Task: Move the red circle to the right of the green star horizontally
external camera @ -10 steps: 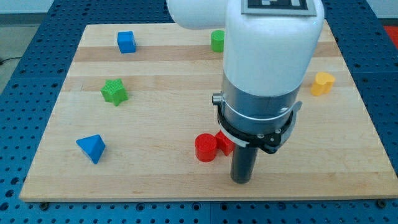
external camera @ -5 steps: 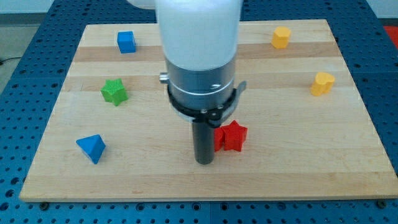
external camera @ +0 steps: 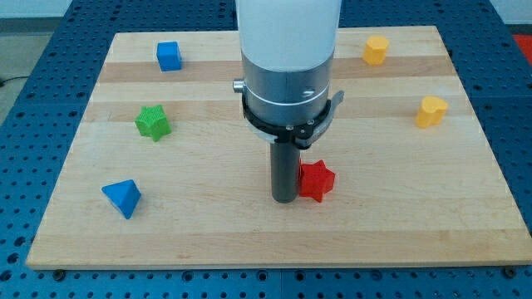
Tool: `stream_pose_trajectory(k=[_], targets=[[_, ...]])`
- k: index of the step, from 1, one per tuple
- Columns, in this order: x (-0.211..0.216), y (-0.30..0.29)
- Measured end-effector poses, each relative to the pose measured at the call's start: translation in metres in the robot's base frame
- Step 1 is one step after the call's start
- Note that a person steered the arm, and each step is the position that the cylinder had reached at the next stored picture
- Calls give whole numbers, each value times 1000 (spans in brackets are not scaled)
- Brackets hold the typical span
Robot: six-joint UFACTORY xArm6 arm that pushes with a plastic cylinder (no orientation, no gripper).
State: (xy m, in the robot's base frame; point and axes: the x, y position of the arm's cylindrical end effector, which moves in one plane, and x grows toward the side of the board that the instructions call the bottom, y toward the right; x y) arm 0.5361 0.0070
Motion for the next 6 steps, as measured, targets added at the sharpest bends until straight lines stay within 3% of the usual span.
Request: stream_pose_trajectory(k=[2,3,5,6], targets=[[-95,11],[-112,11],[-116,72],[-162,52]])
